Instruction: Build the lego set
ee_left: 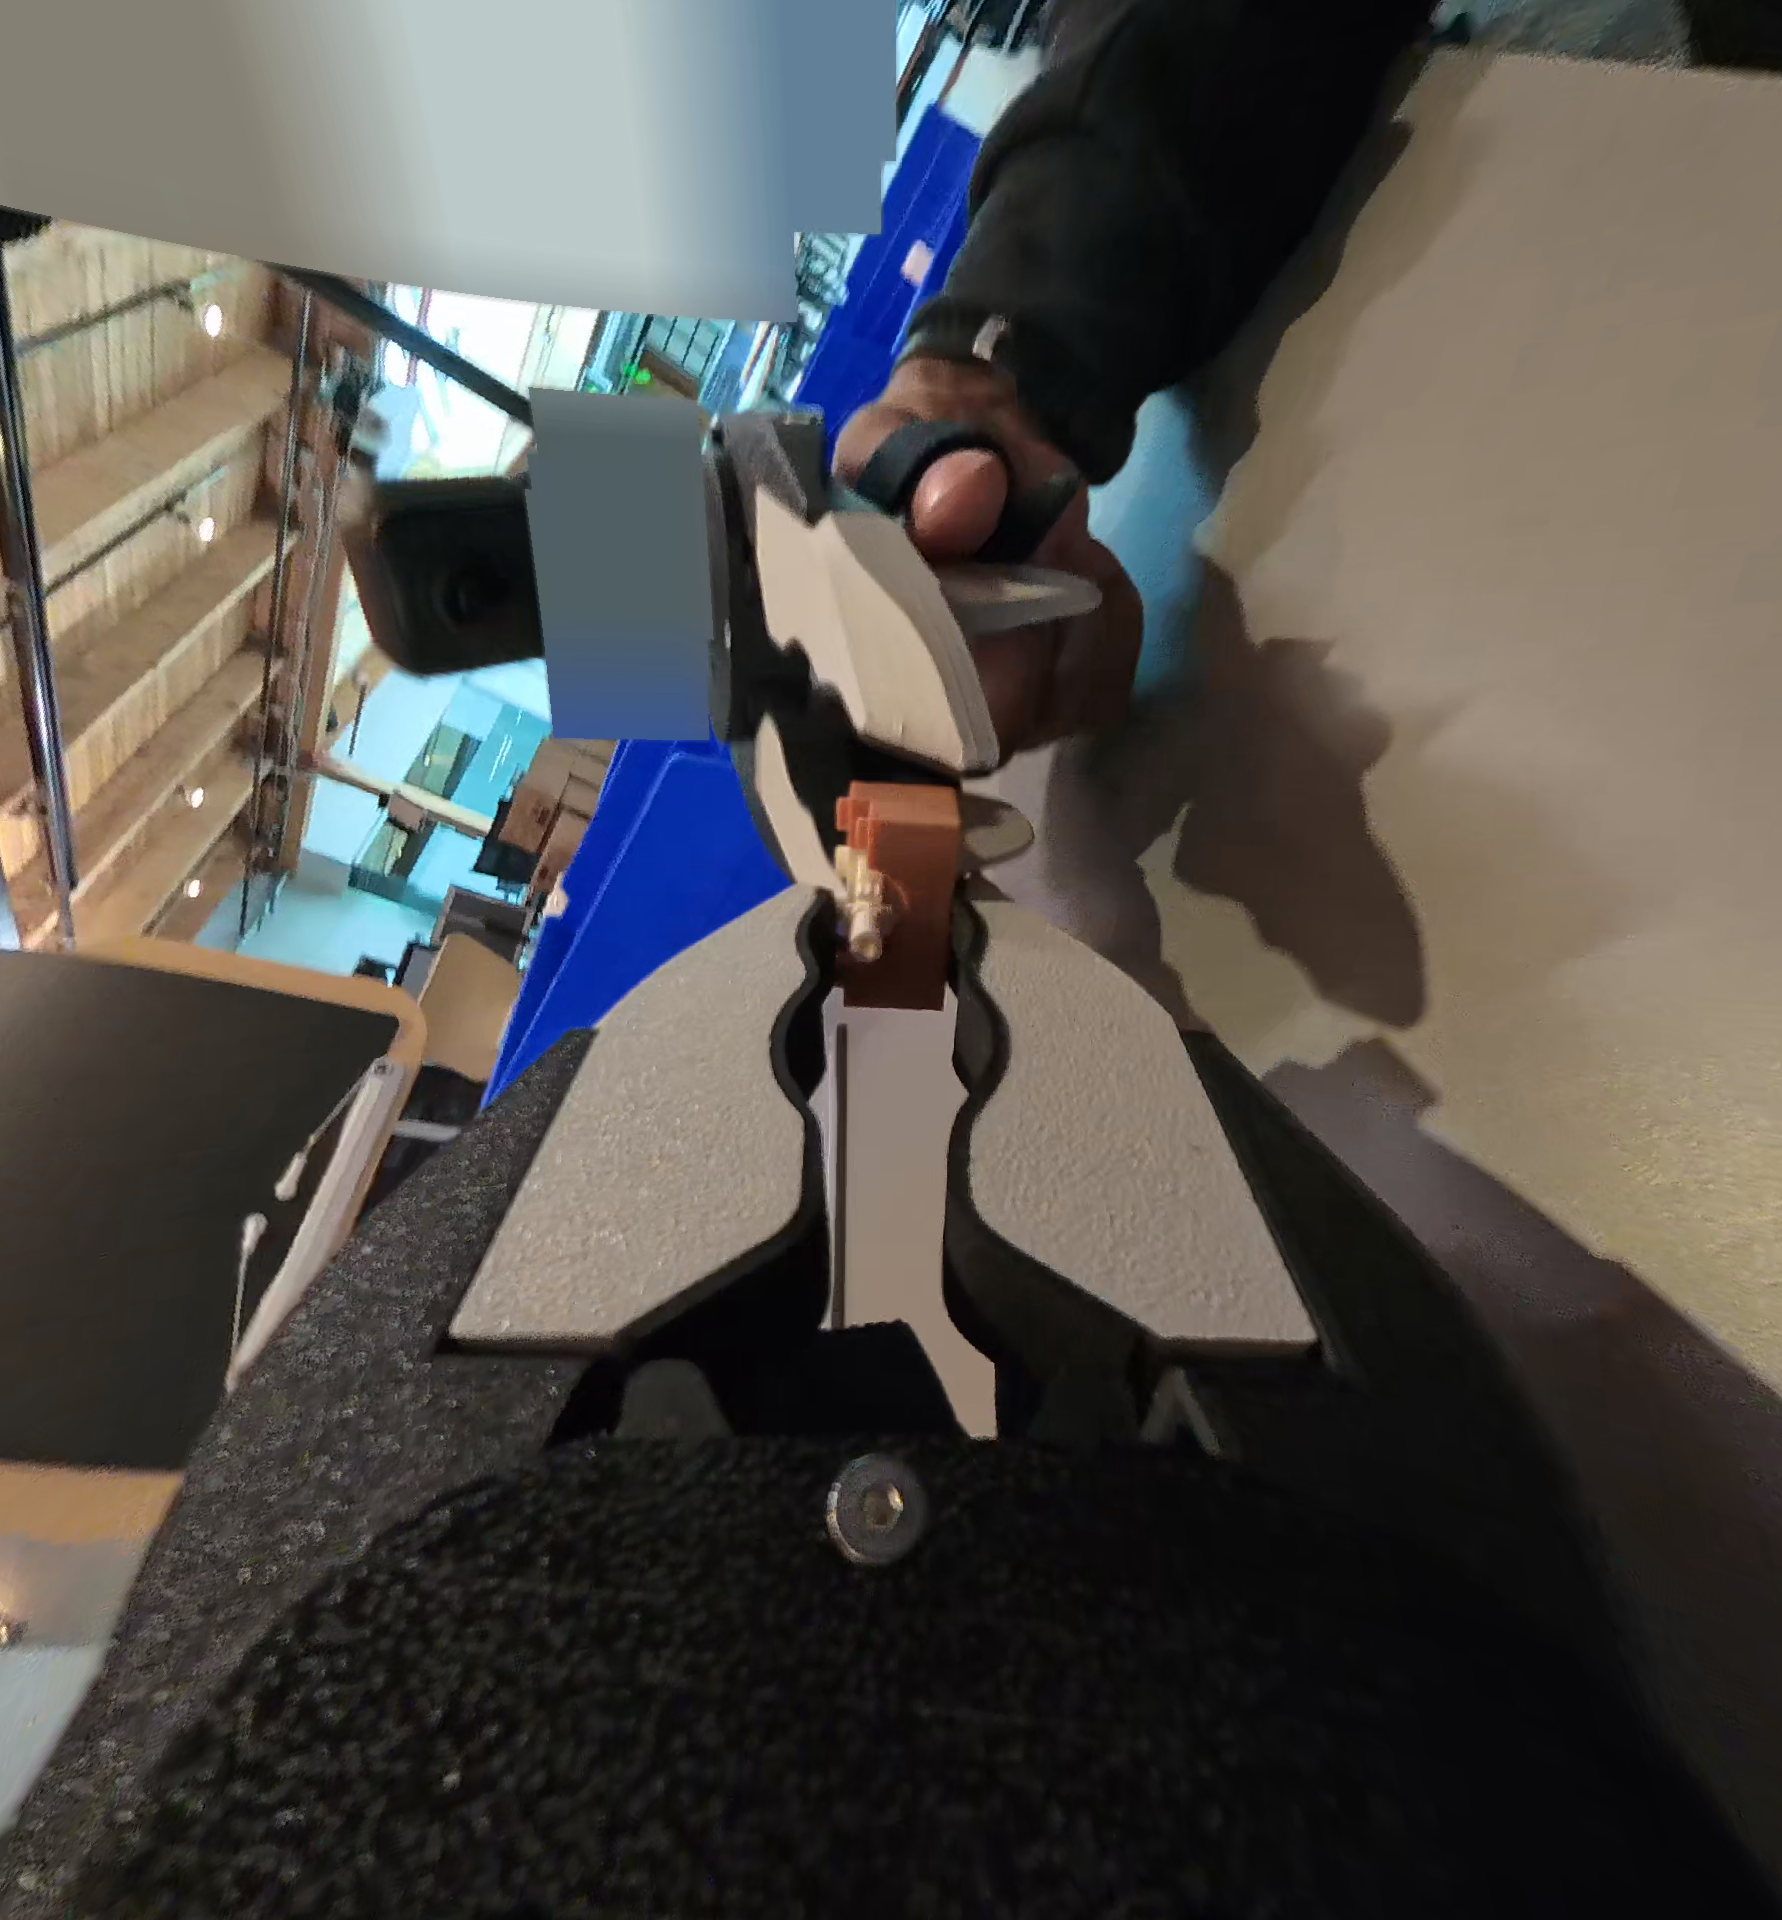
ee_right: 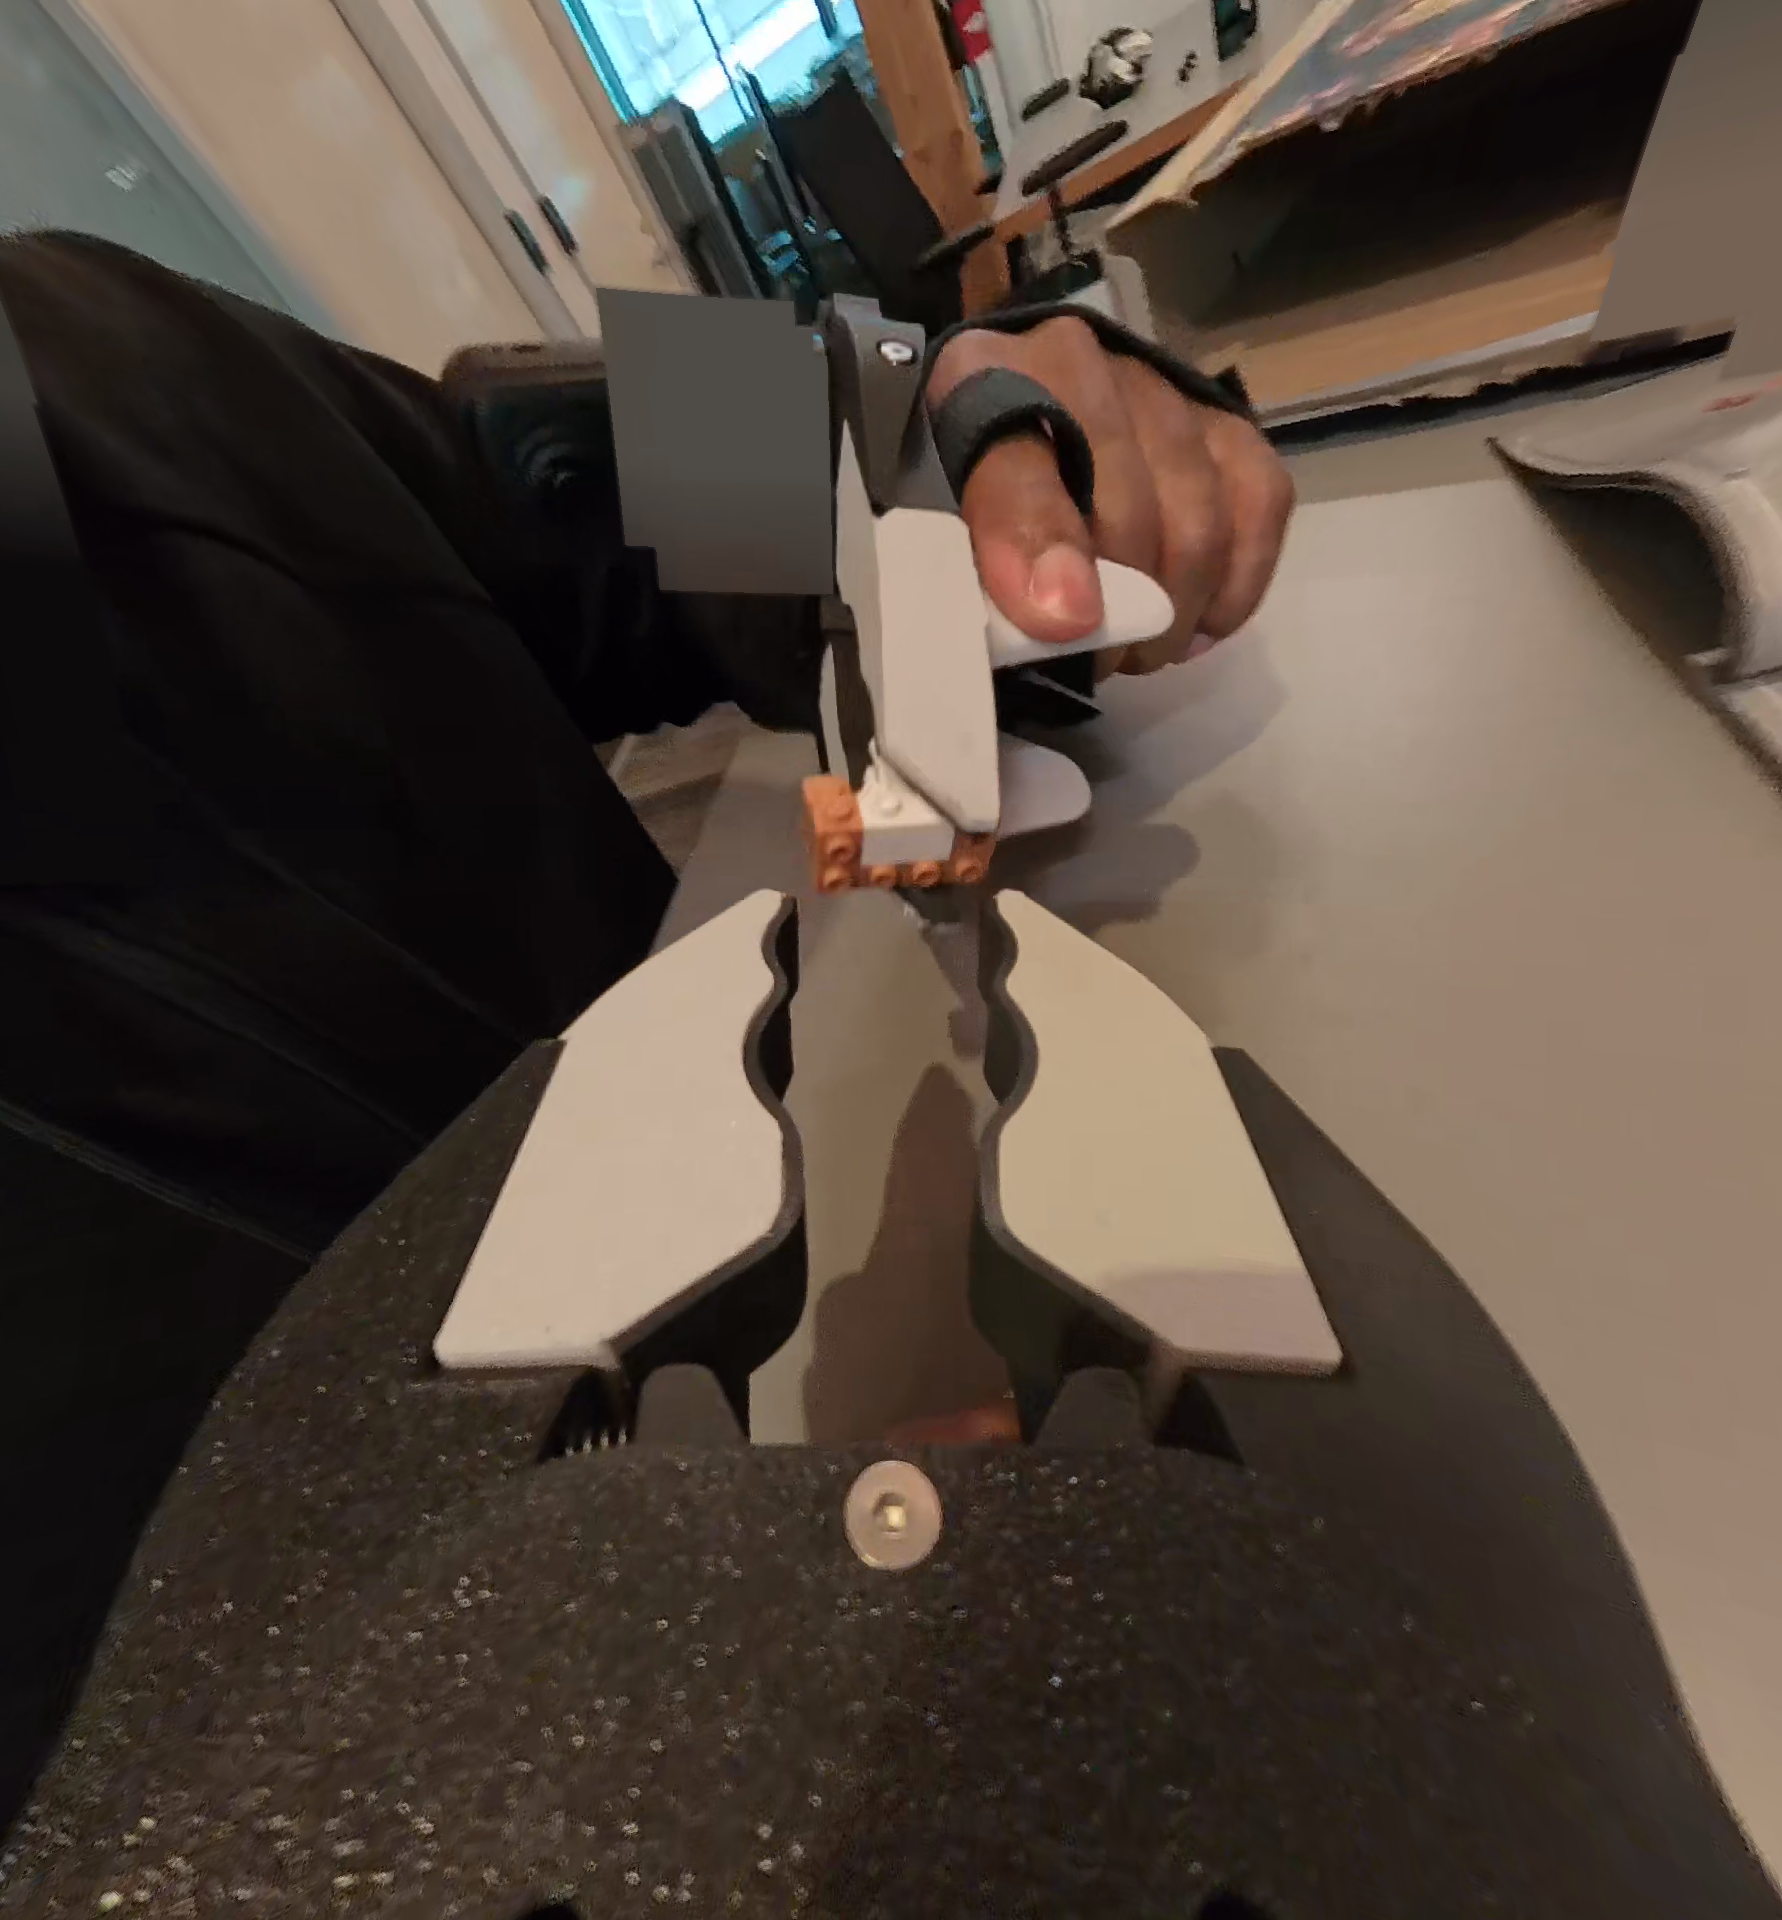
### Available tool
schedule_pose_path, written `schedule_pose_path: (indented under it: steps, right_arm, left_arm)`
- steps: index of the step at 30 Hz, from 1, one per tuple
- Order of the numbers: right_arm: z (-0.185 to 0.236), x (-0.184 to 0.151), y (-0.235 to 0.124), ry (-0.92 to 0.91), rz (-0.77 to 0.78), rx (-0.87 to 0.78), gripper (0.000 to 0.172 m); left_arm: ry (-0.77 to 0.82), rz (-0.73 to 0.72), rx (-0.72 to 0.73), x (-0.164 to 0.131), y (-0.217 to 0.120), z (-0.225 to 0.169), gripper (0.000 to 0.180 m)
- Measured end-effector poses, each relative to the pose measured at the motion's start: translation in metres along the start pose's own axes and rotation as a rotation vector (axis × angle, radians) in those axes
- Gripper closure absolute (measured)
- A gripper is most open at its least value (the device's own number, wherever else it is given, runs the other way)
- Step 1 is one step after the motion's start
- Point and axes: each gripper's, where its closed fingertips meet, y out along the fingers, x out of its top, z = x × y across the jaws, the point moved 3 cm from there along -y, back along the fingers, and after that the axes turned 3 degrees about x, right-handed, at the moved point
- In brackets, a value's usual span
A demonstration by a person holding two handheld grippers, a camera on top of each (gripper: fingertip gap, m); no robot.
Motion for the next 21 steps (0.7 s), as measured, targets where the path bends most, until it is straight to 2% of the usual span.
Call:
schedule_pose_path:
  steps: [4, 7, 11, 16, 21]
  right_arm:
    - [-0.020, 0.004, -0.042, -0.083, 0.116, -0.226, 0.142]
    - [-0.034, -0.008, -0.072, -0.144, 0.276, -0.418, 0.150]
    - [-0.054, -0.027, -0.088, -0.152, 0.427, -0.610, 0.153]
    - [-0.069, -0.045, -0.081, -0.107, 0.499, -0.649, 0.153]
    - [-0.075, -0.050, -0.079, -0.100, 0.516, -0.673, 0.155]
  left_arm:
    - [-0.012, 0.119, 0.049, -0.021, -0.001, 0.011, 0.160]
    - [0.024, 0.199, 0.058, -0.032, 0.001, 0.011, 0.160]
    - [0.068, 0.269, 0.046, -0.041, 0.005, 0.006, 0.160]
    - [0.057, 0.280, 0.025, -0.043, 0.008, 0.001, 0.160]
    - [0.057, 0.298, 0.020, -0.045, 0.009, -0.001, 0.160]
